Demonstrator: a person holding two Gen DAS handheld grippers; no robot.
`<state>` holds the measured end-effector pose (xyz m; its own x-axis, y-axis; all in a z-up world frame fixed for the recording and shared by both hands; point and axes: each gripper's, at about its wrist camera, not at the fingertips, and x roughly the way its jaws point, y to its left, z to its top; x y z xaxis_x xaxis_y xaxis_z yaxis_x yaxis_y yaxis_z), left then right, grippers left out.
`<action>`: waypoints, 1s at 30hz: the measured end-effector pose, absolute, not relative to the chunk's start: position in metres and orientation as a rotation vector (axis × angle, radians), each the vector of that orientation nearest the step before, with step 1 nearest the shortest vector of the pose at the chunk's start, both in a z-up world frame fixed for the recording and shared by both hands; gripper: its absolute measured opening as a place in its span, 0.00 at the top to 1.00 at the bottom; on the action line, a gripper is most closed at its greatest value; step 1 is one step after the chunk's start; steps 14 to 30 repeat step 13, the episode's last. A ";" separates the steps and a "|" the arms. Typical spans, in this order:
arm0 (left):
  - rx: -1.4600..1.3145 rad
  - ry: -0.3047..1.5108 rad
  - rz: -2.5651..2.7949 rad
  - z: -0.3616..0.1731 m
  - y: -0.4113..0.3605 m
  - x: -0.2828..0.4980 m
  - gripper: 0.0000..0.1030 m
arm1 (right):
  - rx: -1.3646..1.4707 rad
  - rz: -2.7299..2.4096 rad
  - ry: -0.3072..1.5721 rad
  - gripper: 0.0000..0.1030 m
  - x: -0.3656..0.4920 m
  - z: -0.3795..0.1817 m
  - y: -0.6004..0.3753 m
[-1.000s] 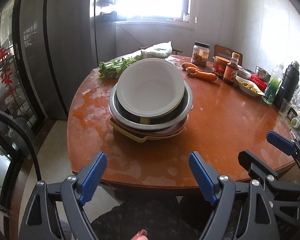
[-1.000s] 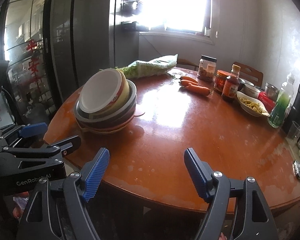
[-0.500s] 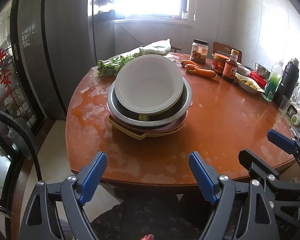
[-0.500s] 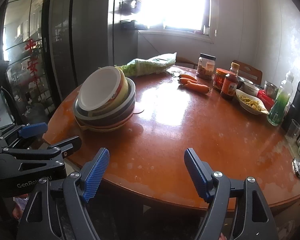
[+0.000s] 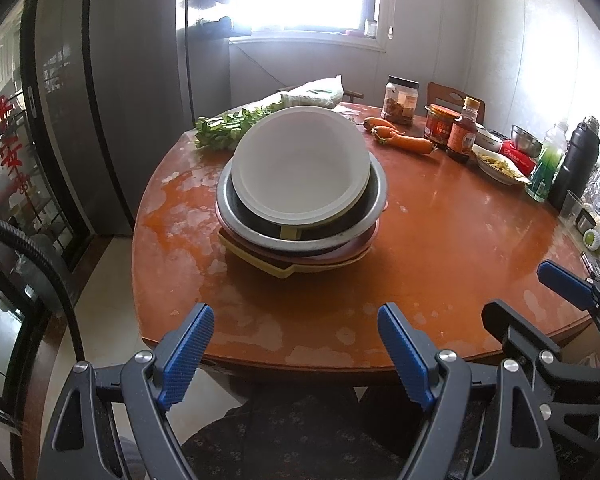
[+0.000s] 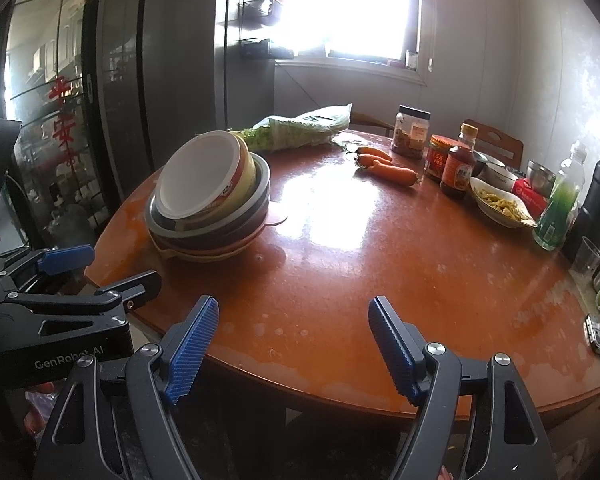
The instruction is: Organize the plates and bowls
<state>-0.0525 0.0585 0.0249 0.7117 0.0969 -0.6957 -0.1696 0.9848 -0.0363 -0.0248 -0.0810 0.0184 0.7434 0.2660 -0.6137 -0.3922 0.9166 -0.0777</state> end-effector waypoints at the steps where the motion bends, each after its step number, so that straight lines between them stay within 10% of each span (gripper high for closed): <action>1: -0.099 0.766 0.149 0.025 0.058 -0.052 0.19 | -0.208 0.363 0.638 0.24 -0.025 0.019 -0.081; 30: -0.110 0.768 0.166 0.021 0.068 -0.048 0.19 | -0.193 0.363 0.658 0.23 -0.020 0.011 -0.084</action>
